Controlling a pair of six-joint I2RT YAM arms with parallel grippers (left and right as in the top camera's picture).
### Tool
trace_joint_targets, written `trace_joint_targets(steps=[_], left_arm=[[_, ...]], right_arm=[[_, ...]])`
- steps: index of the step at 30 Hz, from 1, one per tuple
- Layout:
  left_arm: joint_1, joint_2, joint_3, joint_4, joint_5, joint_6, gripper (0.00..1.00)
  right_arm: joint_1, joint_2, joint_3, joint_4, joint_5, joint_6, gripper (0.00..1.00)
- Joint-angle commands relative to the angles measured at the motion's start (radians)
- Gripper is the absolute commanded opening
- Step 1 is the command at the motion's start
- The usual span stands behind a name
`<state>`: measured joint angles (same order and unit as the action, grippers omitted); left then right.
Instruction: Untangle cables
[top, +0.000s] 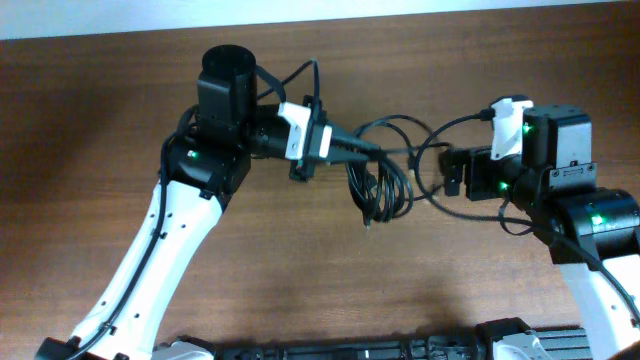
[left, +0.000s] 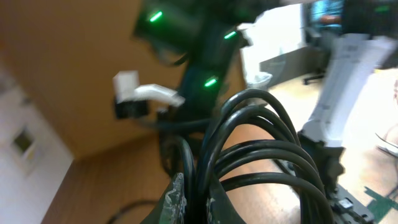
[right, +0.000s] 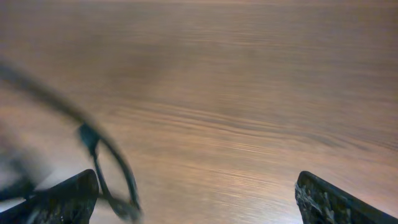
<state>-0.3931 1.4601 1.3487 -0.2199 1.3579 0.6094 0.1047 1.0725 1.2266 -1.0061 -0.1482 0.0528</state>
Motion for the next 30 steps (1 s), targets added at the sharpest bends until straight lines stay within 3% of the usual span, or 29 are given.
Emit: trace_joint_targets(steps=[1, 7, 15, 19, 30], left_arm=[[0.024, -0.032, 0.026, -0.004, -0.258, -0.219, 0.0], [0.065, -0.032, 0.026, -0.037, -0.473, -0.392, 0.0], [0.069, -0.032, 0.026, -0.042, -0.473, -0.402, 0.0], [0.061, -0.032, 0.026, 0.07, -0.428, -0.547, 0.0], [-0.037, -0.032, 0.026, 0.123, -0.393, -0.554, 0.0]], right_arm=[[-0.001, -0.002, 0.008, 0.0, -0.219, -0.05, 0.99], [-0.001, -0.021, 0.008, 0.001, -0.413, -0.11, 0.99], [-0.001, -0.079, 0.008, 0.079, -0.542, -0.127, 0.99], [-0.001, -0.09, 0.008, 0.146, -0.582, -0.096, 0.99], [-0.001, -0.088, 0.008, 0.328, -0.709, -0.018, 0.99]])
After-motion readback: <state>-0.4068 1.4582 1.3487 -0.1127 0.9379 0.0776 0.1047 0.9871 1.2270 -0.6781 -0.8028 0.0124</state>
